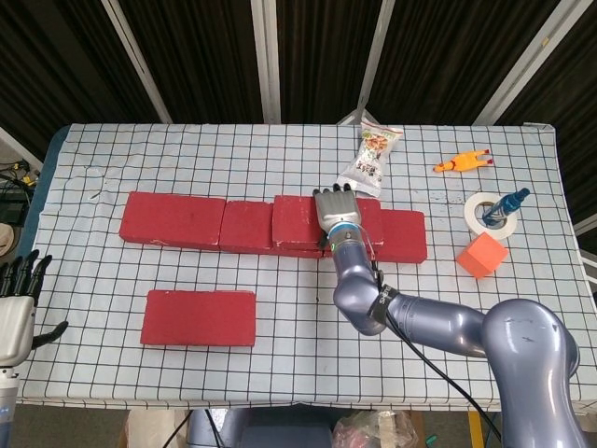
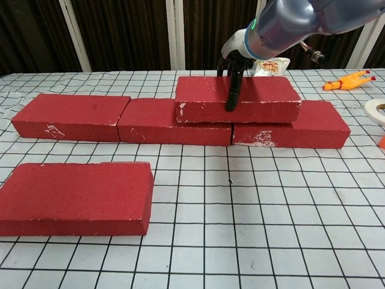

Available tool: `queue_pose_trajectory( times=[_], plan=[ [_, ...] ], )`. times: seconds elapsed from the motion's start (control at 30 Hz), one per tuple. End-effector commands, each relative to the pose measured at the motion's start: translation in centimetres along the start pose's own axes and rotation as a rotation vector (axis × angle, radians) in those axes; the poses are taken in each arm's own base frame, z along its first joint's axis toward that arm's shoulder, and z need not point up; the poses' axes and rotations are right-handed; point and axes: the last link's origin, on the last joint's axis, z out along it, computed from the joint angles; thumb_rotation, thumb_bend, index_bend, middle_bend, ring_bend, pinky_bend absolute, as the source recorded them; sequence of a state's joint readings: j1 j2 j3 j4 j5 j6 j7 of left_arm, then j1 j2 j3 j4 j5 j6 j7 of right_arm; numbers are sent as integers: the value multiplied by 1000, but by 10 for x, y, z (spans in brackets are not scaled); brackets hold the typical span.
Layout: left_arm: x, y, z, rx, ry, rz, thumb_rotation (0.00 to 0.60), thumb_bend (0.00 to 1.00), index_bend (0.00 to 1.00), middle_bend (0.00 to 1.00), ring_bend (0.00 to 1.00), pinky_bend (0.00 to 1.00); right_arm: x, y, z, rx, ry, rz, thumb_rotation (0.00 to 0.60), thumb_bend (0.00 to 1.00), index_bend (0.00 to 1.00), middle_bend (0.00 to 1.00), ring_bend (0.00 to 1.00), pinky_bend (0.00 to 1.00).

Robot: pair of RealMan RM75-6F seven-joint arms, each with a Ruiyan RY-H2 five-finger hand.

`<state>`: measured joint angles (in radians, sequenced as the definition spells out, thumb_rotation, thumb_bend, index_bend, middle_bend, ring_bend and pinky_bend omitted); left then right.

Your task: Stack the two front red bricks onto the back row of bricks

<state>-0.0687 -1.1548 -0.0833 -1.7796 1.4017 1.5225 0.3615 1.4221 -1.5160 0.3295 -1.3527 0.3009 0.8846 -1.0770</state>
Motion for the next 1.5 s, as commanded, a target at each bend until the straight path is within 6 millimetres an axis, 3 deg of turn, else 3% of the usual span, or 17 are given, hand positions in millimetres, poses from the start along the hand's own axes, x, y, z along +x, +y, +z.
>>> queue_pose_trajectory(
  times=[0.03,0.2,0.33,0.63,1.23,1.5],
  plan=[
    [0,0,0,1,0,1,600,0,35,0,0,36,-1,0,0,-1,-5,2,600,184,363,271,67,0],
    [-1,1,-1,-1,-1,3,600,0,35,0,0,35,-3,1,2,-9,-10,7,600,184,357,254,67,0],
    [-1,1,0,2,0,5,600,0,35,0,0,35,-4,3,3,-15,-26,14,600,184,275,180,42,0],
    [-2,1,0,6,-1,10,600,0,35,0,0,36,-4,3,3,-29,-37,14,600,183,205,80,0,0],
    [-1,-1,0,10,2,12,600,0,35,0,0,36,-5,0,2,-53,-38,25,600,184,180,45,0,0],
    [0,-1,0,11,4,7,600,0,35,0,0,35,-5,-3,1,-52,-40,28,600,184,58,0,0,0]
  ],
)
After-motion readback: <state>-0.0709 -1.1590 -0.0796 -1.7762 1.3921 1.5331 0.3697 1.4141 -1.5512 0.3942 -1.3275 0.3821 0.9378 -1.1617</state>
